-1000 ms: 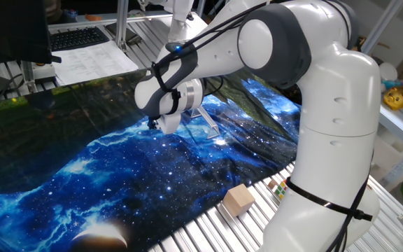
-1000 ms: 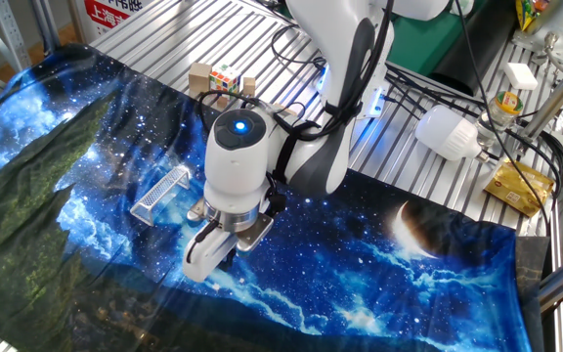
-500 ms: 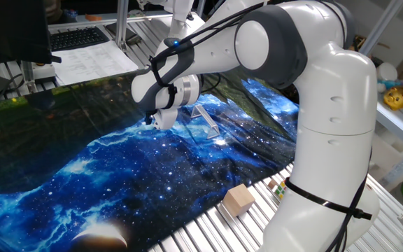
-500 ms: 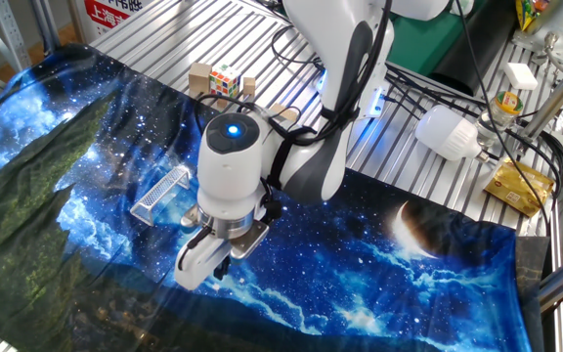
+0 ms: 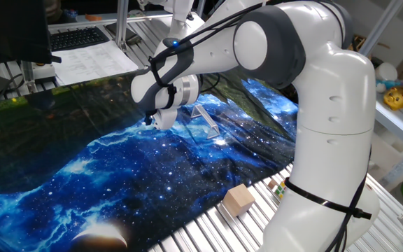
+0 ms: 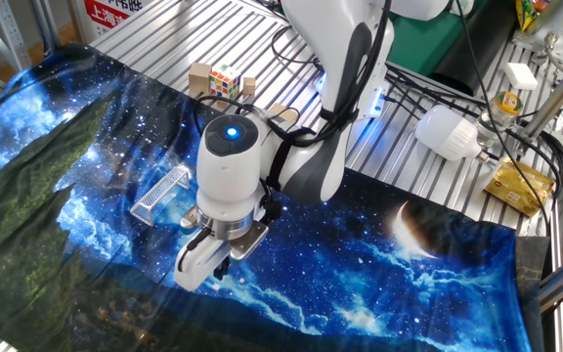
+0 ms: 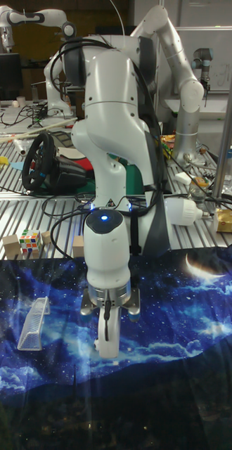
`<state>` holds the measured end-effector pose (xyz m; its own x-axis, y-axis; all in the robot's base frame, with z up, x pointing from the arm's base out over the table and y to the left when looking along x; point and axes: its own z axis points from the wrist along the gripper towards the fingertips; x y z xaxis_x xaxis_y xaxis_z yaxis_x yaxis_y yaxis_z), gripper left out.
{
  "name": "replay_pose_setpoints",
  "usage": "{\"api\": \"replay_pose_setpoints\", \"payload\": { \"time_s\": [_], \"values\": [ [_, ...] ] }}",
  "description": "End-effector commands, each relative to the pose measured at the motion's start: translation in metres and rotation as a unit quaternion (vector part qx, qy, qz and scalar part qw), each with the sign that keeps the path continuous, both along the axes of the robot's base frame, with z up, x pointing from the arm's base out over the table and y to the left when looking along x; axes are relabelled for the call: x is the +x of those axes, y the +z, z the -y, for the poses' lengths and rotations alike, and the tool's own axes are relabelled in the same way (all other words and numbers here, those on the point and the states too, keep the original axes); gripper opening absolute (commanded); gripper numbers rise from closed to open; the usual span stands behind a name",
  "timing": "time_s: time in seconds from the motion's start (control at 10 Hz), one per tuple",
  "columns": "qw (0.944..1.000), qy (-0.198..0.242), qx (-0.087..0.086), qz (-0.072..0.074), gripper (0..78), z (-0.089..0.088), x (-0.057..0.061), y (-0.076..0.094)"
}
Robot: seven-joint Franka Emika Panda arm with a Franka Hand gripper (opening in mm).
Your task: Push the soccer ball into the goal
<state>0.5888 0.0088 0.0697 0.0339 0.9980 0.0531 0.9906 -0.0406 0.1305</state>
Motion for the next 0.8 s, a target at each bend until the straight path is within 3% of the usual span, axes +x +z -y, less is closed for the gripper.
{"api": "replay_pose_setpoints", "payload": {
  "time_s": [0.1, 0.8],
  "values": [
    [0.9999, 0.013, -0.004, -0.006, 0.0, 0.014, -0.004, -0.001],
    [0.9991, 0.039, -0.009, -0.012, 0.0, 0.029, -0.023, -0.003]
  ]
}}
